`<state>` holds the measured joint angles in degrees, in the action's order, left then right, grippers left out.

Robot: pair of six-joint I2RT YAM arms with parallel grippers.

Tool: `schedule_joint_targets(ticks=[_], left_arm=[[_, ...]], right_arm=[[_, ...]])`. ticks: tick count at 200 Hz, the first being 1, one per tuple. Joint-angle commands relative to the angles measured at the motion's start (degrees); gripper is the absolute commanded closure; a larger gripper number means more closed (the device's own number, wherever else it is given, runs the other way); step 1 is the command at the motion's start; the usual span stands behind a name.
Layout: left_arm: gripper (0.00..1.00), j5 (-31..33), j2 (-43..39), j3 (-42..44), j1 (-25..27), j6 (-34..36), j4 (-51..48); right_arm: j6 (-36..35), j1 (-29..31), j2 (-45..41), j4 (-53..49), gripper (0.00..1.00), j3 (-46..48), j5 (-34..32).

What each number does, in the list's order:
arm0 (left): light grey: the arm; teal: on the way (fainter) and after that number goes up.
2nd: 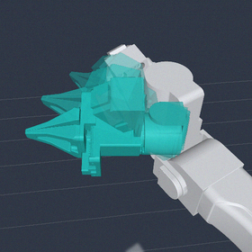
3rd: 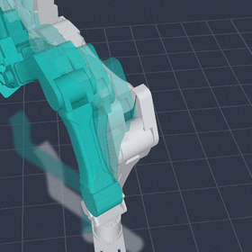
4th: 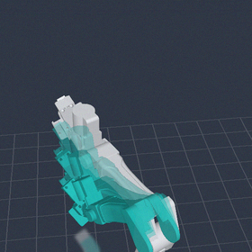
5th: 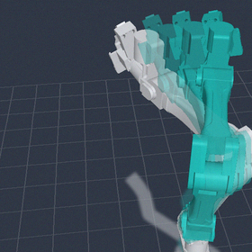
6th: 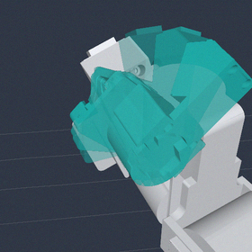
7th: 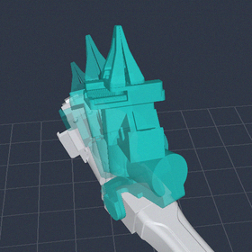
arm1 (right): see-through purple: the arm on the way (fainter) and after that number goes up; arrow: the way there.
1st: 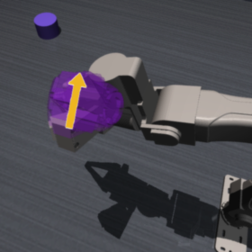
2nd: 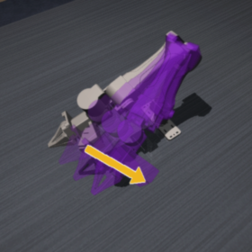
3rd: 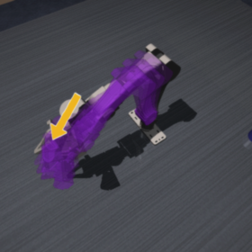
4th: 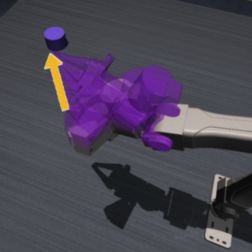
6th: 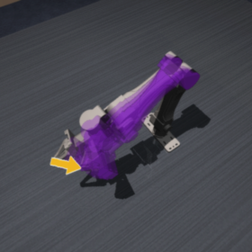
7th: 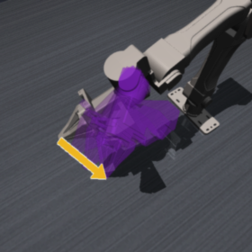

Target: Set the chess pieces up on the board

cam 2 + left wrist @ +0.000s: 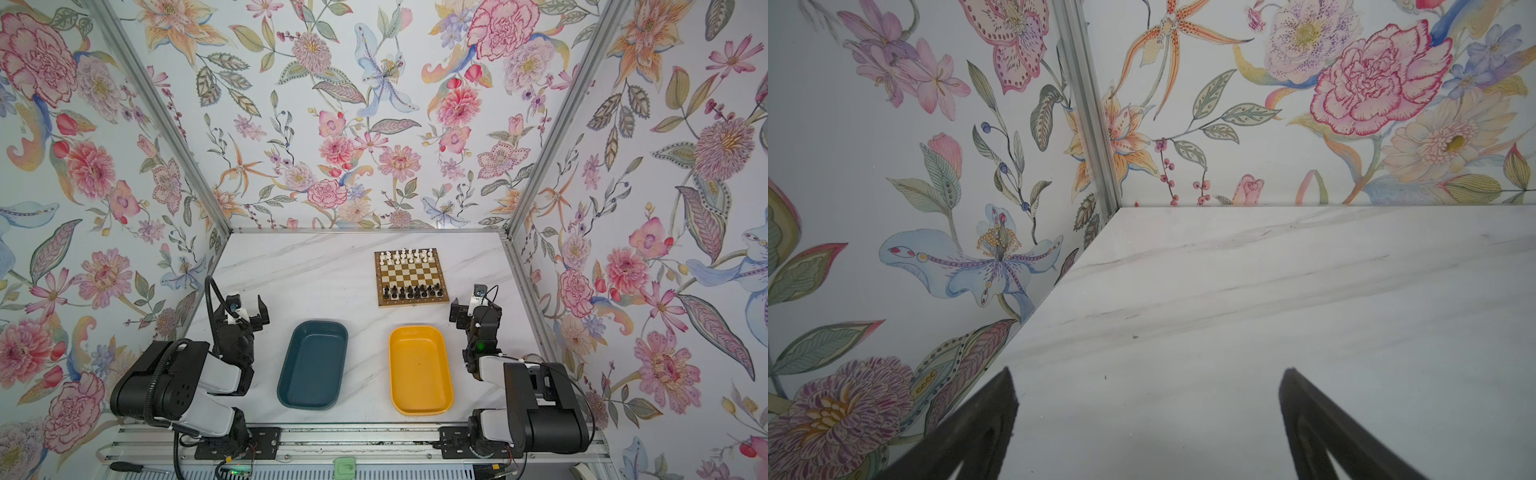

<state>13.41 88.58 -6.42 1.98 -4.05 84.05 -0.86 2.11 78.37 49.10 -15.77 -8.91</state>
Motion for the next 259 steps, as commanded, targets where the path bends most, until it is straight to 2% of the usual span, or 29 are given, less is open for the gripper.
schedule_joint_targets(ticks=[1,12,35,74,259], left_arm=[[0.01,-2.88,0.46,-1.49,-0.31,0.04,2.75],[0.01,-3.47,0.46,-2.59,-0.22,0.27,0.35],[0.01,-4.07,0.46,-3.02,-0.33,0.47,-0.50],[0.01,-5.15,0.48,-5.54,0.10,1.59,-3.92],[0.01,-4.78,0.47,-5.15,0.44,1.86,-3.22]], right_arm=[[-0.55,-0.38,3.04,12.32,0.01,1.49,2.27],[-0.53,0.00,6.37,17.65,0.01,2.66,1.61],[-1.99,0.77,10.97,20.19,0.01,1.28,1.52],[-0.58,-0.45,10.12,13.48,0.01,-1.23,3.57],[-0.57,-0.61,10.40,13.74,0.01,-1.39,3.68]])
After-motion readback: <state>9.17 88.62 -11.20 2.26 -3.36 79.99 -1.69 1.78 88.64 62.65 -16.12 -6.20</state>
